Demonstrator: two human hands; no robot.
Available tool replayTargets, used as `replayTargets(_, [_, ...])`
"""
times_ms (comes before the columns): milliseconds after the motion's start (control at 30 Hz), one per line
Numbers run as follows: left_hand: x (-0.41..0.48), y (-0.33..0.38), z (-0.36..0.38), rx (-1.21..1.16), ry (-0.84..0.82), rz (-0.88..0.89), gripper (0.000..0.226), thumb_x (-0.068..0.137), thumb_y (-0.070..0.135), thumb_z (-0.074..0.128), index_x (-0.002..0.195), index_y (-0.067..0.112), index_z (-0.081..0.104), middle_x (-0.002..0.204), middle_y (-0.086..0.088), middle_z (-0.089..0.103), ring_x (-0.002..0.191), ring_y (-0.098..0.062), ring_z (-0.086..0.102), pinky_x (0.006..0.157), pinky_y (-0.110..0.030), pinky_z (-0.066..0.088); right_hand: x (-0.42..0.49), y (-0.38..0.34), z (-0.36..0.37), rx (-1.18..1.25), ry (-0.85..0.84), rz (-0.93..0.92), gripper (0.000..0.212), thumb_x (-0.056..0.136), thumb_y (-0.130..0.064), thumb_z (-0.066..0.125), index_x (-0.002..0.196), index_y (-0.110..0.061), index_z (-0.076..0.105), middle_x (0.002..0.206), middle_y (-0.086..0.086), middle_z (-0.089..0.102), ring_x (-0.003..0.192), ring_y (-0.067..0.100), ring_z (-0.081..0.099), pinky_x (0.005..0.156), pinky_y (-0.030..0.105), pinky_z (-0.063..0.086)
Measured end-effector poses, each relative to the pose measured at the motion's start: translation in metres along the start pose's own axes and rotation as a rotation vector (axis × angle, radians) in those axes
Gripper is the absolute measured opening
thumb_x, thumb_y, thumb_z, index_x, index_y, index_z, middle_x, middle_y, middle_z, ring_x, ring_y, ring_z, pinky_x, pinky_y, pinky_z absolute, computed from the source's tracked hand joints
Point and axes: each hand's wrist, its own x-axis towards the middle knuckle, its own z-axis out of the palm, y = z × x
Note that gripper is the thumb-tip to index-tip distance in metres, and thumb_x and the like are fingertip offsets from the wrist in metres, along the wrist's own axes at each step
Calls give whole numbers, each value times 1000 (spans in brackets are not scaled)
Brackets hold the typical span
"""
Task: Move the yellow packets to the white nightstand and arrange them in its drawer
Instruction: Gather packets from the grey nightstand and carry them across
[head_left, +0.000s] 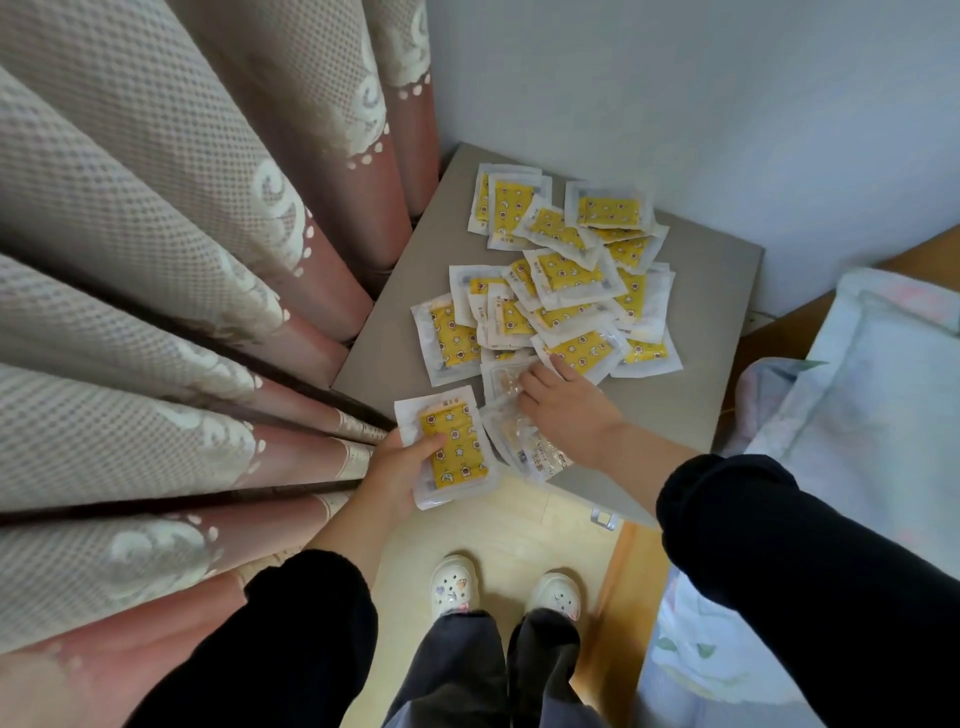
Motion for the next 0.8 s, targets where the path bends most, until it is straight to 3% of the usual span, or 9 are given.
replayTargets(67, [2, -1, 3, 11, 11, -3, 33, 88, -3, 61, 119, 6, 57, 113, -20, 66, 100, -35, 65, 87, -55, 51, 3, 1, 0, -6, 38, 45, 49, 81, -11, 64, 128, -2, 50, 135, 16, 42, 130, 34, 35, 114, 50, 21])
replayTargets(167, [2, -1, 9, 20, 12, 1, 32, 88, -2, 61, 118, 7, 58, 111, -19, 66, 96, -33, 66, 85, -52, 52, 5, 5, 0, 7, 131, 106, 34, 51, -10, 81, 83, -7, 70, 101, 13, 60, 100, 31, 57, 94, 44, 46])
replayTargets(300, [3, -2, 14, 11, -1, -8, 28, 88, -1, 61, 115, 9, 59, 107, -16, 68, 94, -31, 66, 81, -50, 53, -2, 4, -3, 63, 218, 100, 27, 37, -3, 79, 57, -12, 63, 72, 5, 58, 72, 24, 56, 69, 32, 46])
replayTargets(400, [4, -6, 16, 31, 9, -9, 30, 88, -1, 62, 117, 9, 59, 111, -17, 67, 101, -34, 65, 87, -53, 52, -11, 1, 5, 139, 215, 97, 32, 35, 0, 80, 58, -14, 62, 60, 1, 56, 62, 20, 55, 60, 26, 45])
replayTargets(567, [4, -12, 17, 36, 20, -8, 26, 88, -2, 61, 112, 8, 60, 113, -19, 66, 104, -35, 64, 91, -54, 50, -27, 5, 7, 387, 349, 189, 43, 29, 14, 70, 65, -9, 64, 55, 3, 56, 57, 24, 56, 57, 26, 46])
replayTargets(633, [3, -14, 17, 31, 6, -9, 24, 88, -2, 61, 109, 9, 61, 113, -19, 66, 101, -33, 65, 89, -52, 51, -38, 12, 6, 508, 357, 221, 38, 38, 13, 76, 67, -7, 65, 57, 4, 58, 59, 26, 57, 57, 28, 47])
replayTargets(733, [1, -15, 17, 20, -10, -9, 29, 88, -1, 61, 116, 7, 59, 113, -18, 67, 96, -30, 66, 81, -48, 55, -53, 28, 2, 777, 153, 317, 15, 76, -4, 72, 89, -5, 67, 84, 10, 65, 83, 29, 61, 69, 33, 48])
replayTargets(800, [0, -16, 18, 19, -18, -11, 32, 89, 0, 61, 120, 7, 58, 113, -17, 67, 95, -29, 67, 76, -46, 57, -57, 35, 6, 881, -54, 350, 26, 87, -13, 64, 113, -10, 66, 108, 9, 63, 103, 27, 57, 80, 30, 44])
